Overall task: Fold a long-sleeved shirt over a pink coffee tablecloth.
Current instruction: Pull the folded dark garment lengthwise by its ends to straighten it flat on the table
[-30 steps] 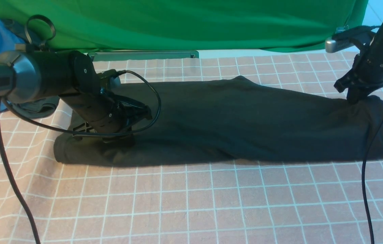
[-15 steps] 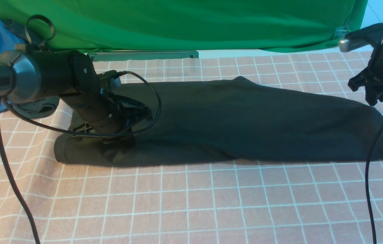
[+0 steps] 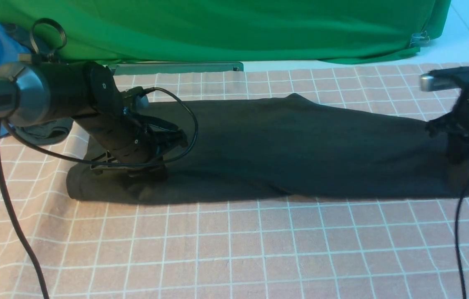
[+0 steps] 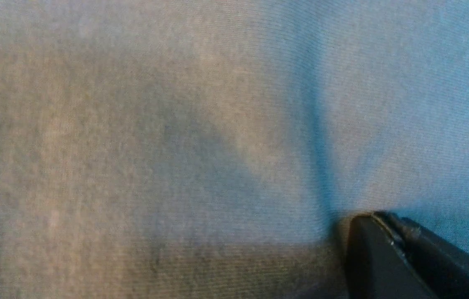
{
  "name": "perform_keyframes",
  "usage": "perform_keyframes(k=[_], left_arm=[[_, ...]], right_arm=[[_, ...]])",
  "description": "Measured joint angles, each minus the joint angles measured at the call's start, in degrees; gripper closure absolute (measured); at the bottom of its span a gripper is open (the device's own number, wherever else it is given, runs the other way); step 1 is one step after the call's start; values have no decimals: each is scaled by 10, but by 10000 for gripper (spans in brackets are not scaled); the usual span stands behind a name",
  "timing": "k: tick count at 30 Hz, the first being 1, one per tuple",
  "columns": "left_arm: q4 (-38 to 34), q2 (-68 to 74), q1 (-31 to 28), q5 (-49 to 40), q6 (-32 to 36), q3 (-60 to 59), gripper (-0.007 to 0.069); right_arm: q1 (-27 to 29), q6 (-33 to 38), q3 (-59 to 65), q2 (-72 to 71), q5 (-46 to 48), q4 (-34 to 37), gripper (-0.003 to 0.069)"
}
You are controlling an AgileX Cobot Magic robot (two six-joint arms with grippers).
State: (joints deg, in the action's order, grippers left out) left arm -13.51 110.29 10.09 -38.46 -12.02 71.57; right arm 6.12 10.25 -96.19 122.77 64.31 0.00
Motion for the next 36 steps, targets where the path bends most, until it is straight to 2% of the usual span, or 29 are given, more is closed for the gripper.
perform_keyframes(k=[5,7,10,13,15,16,17,19,21,27,33,34,35,36], left_arm=[[0,0,0,-3,4,0,612],[0,0,0,-4,4,0,612],[0,-2,0,-4,5,0,612],[0,-16,0,-7,5,-1,612],[0,-27,0,-7,5,-1,612],[0,-41,0,-7,6,-1,612],[0,-52,0,-6,6,-1,612],[0,-72,0,-6,6,-1,612],[-1,-94,0,-6,6,-1,612],[-3,-156,0,-23,6,-1,612],[-8,-215,0,-44,6,-1,612],[-9,-231,0,-49,6,-1,612],[-9,-233,0,-50,6,-1,612],[-9,-251,0,-51,6,-1,612]], right_arm=[[44,-14,-1,0,-14,0,611],[52,-20,-8,0,10,0,578],[56,-25,-16,-5,37,-4,470],[55,-26,-17,-19,44,0,292],[54,-26,-17,-23,45,0,218],[54,-26,-17,-27,46,5,131],[54,-26,-17,-27,46,6,87],[54,-26,-17,-22,46,10,36],[54,-25,-17,-11,45,11,15],[54,-25,-17,32,30,26,31],[54,-13,-23,40,26,38,169],[54,-1,-23,41,26,42,256],[54,1,-23,41,26,43,269],[54,16,-23,42,27,49,400]])
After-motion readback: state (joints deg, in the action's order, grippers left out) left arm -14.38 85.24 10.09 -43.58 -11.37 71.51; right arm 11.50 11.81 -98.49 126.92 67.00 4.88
